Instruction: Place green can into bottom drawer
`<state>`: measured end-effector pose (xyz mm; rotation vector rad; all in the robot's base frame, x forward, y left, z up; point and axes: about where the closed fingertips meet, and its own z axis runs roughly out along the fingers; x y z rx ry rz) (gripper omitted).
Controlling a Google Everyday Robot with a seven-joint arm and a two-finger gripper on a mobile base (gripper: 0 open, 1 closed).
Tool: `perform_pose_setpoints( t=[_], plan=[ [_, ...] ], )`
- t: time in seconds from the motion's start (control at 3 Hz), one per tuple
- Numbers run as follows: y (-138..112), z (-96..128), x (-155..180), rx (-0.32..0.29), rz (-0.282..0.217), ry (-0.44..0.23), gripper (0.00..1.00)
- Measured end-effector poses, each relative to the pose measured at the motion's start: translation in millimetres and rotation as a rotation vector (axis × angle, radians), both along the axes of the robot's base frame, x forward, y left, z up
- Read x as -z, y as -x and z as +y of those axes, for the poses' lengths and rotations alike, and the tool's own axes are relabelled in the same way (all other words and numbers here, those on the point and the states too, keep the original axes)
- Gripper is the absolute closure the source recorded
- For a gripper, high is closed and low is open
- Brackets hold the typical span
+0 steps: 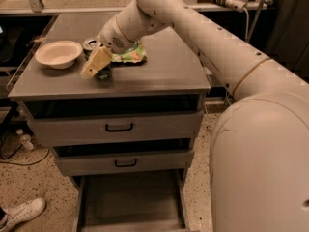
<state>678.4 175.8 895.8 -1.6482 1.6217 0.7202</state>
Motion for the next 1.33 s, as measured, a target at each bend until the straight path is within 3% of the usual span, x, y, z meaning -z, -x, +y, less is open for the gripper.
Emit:
perform_pose_setpoints(
  t=[1.0, 1.33],
  plan=[
    [0.0, 0.0, 0.0, 0.000, 0.000, 0.000, 0.88],
    [6.3, -6.3, -5.3, 0.004, -0.015, 0.010, 1.00]
  ],
)
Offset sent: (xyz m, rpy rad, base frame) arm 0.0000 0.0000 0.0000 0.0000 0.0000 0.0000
